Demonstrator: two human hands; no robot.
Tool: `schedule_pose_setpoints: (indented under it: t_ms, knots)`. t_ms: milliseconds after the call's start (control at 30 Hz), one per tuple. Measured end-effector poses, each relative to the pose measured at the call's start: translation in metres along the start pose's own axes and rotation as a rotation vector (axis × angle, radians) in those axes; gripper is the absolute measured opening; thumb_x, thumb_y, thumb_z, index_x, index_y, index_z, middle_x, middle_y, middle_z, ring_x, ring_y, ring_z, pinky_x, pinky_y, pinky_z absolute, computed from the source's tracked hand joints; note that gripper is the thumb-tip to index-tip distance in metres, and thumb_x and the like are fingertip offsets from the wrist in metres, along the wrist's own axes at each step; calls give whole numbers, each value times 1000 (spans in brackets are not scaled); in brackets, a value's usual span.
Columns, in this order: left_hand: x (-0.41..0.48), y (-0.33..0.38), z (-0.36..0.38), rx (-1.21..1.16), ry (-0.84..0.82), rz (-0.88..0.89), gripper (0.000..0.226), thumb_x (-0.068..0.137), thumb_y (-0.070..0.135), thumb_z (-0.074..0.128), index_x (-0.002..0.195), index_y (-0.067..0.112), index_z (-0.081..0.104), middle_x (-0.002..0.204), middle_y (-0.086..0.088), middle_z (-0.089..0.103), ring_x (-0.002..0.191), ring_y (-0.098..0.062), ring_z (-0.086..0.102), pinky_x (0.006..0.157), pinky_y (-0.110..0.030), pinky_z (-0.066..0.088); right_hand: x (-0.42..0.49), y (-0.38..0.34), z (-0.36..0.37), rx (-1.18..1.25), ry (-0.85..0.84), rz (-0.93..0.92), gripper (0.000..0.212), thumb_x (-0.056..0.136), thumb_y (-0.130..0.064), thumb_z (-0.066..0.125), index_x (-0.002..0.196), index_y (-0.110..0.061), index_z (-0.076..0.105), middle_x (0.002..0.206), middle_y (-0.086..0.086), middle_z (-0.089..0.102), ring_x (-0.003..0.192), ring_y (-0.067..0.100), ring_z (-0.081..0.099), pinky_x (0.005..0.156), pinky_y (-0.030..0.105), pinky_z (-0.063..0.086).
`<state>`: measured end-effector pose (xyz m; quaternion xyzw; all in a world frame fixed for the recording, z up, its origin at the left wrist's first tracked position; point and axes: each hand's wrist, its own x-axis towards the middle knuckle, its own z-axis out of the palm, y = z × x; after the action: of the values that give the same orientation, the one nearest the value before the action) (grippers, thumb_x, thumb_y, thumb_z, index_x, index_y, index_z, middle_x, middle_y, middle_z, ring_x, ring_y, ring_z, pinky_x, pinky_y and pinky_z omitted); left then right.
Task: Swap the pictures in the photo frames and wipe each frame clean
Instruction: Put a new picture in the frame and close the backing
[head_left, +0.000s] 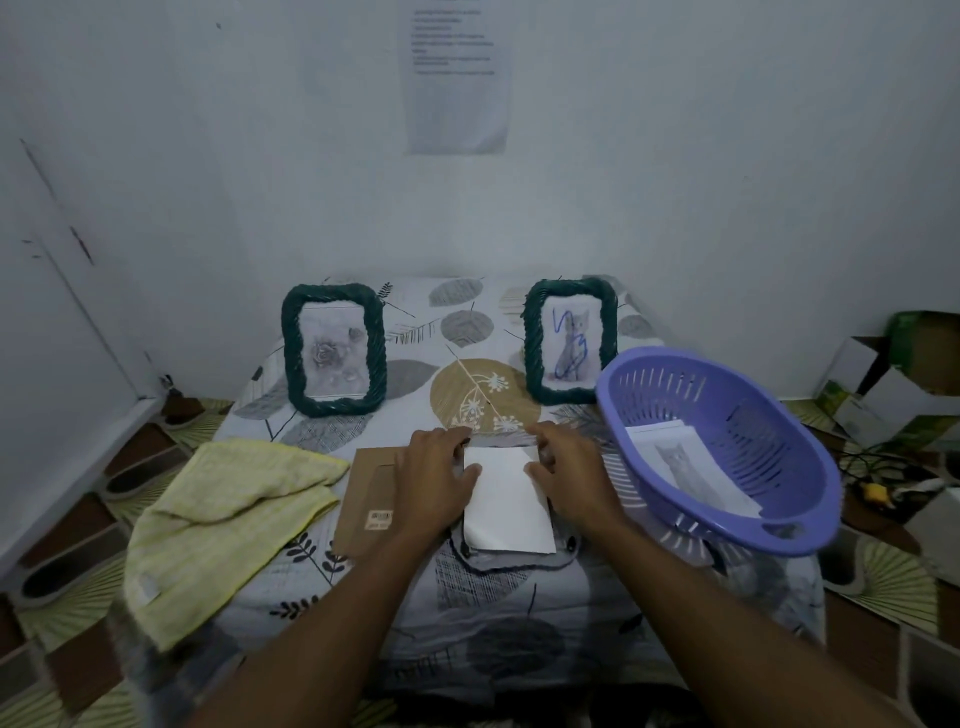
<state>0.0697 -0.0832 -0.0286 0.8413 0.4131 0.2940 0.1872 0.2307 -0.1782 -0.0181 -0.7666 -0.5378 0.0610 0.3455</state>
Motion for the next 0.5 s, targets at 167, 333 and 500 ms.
schedule_pose_setpoints:
  t_ms: [167, 333, 500]
  knots:
    - [-2, -7, 4, 103, -5, 13, 29, 82, 36, 65, 106, 21, 71, 107, -1, 55, 108, -23, 43, 89, -40, 40, -8, 14, 2, -59, 62, -37, 26, 87, -22, 67, 112, -13, 66, 114, 0, 55, 106, 16, 49, 94, 29, 41]
    - [0, -6, 6, 103, 1, 21, 28, 81, 38, 66, 100, 19, 72, 107, -1, 56, 107, -22, 44, 90, -41, 42, -13, 24, -1, -115, -16, -49, 28, 88, -31, 65, 110, -16, 69, 113, -2, 51, 109, 17, 45, 97, 33, 39]
    - [-2, -7, 7, 54, 3, 24, 31, 81, 36, 67, 105, 17, 71, 106, -3, 55, 103, -23, 45, 87, -39, 43, -12, 24, -2, -98, -33, -31, 29, 89, -33, 63, 114, -19, 69, 111, 0, 50, 108, 20, 47, 97, 36, 41]
